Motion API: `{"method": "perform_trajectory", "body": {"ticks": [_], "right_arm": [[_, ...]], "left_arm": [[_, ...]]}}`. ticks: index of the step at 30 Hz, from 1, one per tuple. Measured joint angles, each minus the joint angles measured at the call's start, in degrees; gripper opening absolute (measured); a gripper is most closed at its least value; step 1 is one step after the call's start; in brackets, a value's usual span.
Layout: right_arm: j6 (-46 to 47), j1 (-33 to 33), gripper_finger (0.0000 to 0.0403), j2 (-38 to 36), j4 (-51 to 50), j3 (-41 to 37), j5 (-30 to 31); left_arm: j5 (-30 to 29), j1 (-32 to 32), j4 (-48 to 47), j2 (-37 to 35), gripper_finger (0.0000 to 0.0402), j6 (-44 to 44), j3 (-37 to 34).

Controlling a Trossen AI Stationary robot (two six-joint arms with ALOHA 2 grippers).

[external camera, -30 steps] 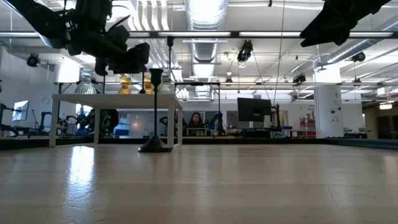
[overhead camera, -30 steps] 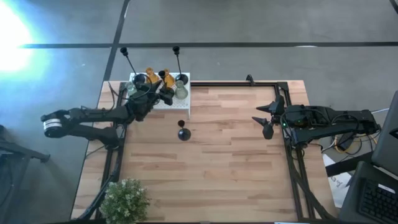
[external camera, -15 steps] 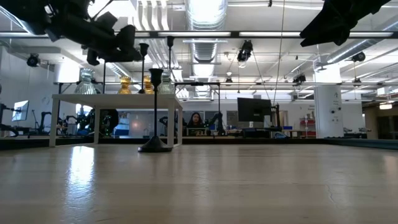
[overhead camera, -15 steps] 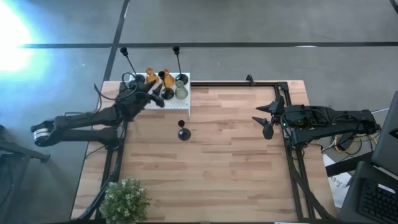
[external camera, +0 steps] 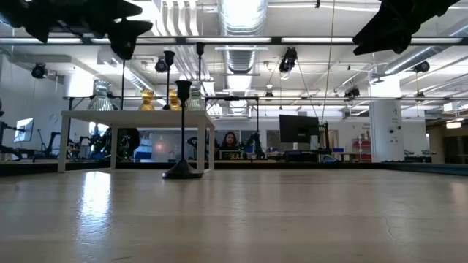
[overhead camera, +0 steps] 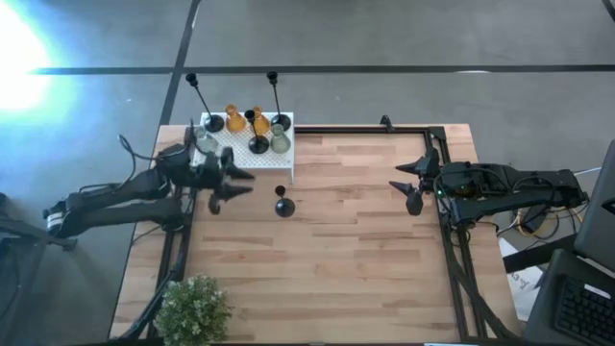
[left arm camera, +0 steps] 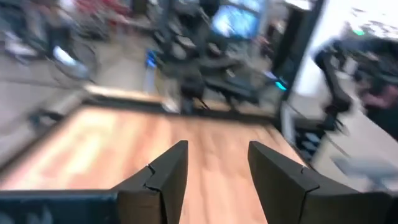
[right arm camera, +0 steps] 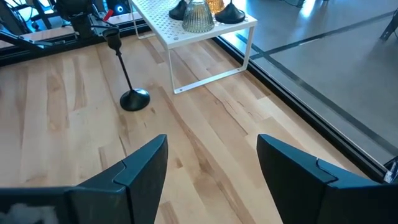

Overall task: Pick & Place candle stick holders
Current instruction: Put the small black candle holder on the shelf

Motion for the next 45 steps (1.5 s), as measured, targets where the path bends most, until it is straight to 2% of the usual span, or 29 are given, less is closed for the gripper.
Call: {"method": "perform_trajectory", "body": {"ticks": [3, 5, 11, 17, 21, 27, 35, 45], "right_arm": [[0.0, 0.02, 0.0238, 0.0, 0.13, 0.0, 0.0], [0.0, 0.0, 0.0235, 0.0, 0.46, 0.0, 0.0], [0.0, 0.02, 0.023, 0.0, 0.87, 0.0, 0.0], [0.0, 0.0, 0.0237, 0.02, 1.26, 0.0, 0.02], [0.0, 0.01, 0.0243, 0.04, 1.56, 0.0, 0.02], [-0.02, 0.01, 0.0247, 0.02, 1.78, 0.0, 0.04], [-0.57, 0.0, 0.0236, 0.02, 1.92, 0.0, 0.32], [-1.09, 0.02, 0.0244, 0.02, 2.85, 0.0, 0.42]], "left_arm": [[0.84, -3.05, -5.73, 0.17, 0.0169, 1.58, 0.0], [-1.82, -5.98, -8.97, 1.13, 0.0167, 2.27, 0.0], [-14.94, -18.25, -13.42, 5.48, 0.0165, 1.68, -0.04], [-31.5, -29.12, -13.2, 10.73, 0.0165, 2.16, -0.04], [-41.0, -31.68, -11.74, 15.24, 0.0165, 1.52, -0.07], [-54.31, -30.89, -11.04, 21.56, 0.0181, -2.83, -0.07], [-55.85, -29.14, -4.3, 27.47, 0.0224, -3.62, -0.09], [-53.63, -25.96, 1.98, 33.35, 0.0225, -2.79, -0.09]]}}
